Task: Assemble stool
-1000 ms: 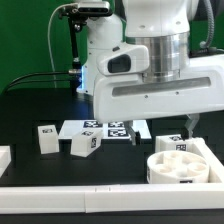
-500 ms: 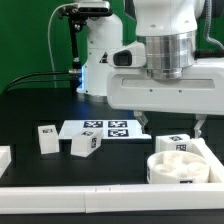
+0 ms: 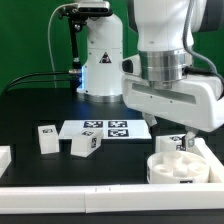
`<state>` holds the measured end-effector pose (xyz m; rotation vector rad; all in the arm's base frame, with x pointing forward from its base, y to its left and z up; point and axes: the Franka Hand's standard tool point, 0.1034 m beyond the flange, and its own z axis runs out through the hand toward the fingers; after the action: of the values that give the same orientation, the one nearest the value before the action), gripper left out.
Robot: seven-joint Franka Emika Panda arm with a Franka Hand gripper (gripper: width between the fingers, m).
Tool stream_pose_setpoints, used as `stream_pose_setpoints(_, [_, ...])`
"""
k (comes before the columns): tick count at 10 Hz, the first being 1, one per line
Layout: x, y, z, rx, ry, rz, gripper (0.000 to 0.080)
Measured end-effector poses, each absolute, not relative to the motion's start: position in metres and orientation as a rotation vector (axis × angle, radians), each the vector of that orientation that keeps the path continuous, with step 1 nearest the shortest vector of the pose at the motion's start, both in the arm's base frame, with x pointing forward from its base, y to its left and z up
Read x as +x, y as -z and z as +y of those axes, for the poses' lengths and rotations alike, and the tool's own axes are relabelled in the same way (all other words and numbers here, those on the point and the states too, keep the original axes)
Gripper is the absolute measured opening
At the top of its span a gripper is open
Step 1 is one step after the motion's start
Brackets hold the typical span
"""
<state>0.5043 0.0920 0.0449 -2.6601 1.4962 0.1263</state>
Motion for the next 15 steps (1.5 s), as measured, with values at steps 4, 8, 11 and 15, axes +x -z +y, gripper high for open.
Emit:
stream_pose_setpoints(4, [0.503,-0.046,0.097,-2.482,-0.151,1.751,0.0649])
stream_pose_setpoints(8, [0.451,-0.027,0.109,-2.532,-0.204,1.735,0.0649])
stream_pose_setpoints(11, [0.460,-0.024,0.114,-2.538,-0.211,1.726,0.0649])
stream_pose_setpoints(15, [0.462,-0.023,0.114,-2.539,-0.208,1.723,0.0358])
